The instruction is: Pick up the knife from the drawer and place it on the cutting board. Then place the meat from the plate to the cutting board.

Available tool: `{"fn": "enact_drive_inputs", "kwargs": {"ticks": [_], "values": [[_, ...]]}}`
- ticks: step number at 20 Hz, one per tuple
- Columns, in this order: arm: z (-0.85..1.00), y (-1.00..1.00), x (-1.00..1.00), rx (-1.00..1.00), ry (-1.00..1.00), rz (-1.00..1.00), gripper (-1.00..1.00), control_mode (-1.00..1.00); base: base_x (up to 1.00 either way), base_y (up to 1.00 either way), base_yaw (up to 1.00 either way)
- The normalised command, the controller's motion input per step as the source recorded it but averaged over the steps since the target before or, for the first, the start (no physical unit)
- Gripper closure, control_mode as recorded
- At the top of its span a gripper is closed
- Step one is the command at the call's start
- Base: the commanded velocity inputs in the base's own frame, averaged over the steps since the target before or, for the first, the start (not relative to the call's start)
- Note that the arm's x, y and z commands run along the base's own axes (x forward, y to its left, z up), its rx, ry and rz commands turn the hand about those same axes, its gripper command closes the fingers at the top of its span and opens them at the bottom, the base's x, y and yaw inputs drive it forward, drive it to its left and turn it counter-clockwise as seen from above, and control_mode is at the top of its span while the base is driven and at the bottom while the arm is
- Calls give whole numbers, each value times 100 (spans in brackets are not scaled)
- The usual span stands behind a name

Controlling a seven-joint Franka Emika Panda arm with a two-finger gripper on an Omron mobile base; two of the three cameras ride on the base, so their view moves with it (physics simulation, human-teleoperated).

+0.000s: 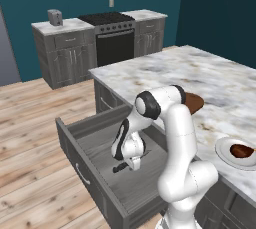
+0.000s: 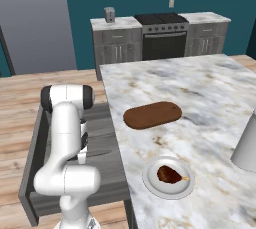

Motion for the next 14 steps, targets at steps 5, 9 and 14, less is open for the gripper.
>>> {"fn": "enact_drive_inputs", "kwargs": {"ticks": [5, 9, 14], "values": [[-39, 9, 23, 0, 0, 0, 100, -100, 0, 0, 0], [-49, 14, 16, 0, 0, 0, 100, -100, 0, 0, 0], [-52, 8, 4, 0, 0, 0, 100, -100, 0, 0, 0]]}}
